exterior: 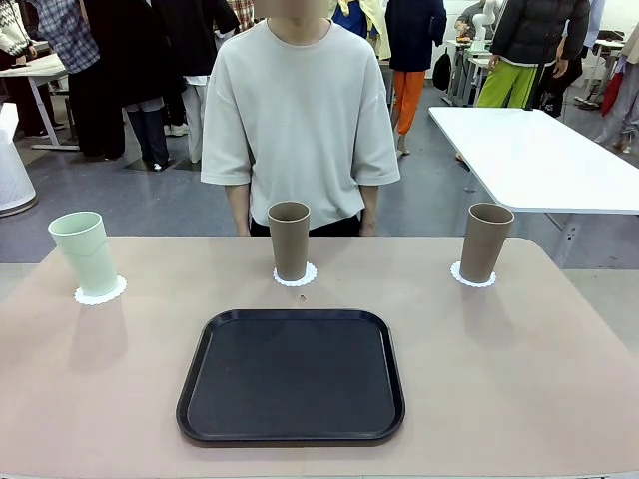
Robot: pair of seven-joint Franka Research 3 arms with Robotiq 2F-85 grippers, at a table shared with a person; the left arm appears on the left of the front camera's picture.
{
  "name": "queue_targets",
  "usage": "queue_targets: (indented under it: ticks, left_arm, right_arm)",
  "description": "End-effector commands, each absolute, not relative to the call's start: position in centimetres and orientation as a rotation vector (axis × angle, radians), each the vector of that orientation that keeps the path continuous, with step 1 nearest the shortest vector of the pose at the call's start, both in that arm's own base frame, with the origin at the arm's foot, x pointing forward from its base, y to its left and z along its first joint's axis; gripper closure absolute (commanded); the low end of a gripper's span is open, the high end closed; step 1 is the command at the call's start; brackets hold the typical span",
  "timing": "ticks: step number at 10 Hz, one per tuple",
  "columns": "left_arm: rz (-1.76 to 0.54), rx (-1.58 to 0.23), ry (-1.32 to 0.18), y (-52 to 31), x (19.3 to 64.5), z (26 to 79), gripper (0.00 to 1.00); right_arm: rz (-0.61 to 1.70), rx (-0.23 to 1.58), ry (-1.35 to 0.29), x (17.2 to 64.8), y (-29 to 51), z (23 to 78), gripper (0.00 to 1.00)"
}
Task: Place coasters on the table and set cups on them.
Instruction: Take one Reusable plastic cup from the Flat Tray and place it on a coaster set by the human.
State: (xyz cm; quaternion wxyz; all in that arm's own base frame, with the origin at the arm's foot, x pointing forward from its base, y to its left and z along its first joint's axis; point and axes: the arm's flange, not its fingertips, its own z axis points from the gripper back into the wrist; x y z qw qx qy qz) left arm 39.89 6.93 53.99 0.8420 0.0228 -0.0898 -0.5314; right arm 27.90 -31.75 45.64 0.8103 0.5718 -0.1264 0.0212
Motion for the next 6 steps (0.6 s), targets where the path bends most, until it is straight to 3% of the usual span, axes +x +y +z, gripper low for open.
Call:
queue_targets:
  ticks: [1,6]
  left_arm:
    - [-1.176,0.072,-0.150,6.66,39.36,54.49,0.00]
    - [-1.176,0.072,-0.150,6.66,39.36,54.49,0.00]
  right_arm:
    - [0.051,1.229,-0.274,27.77,-31.74,45.75,0.00]
    - [0.051,1.229,-0.274,27.77,-31.74,45.75,0.00]
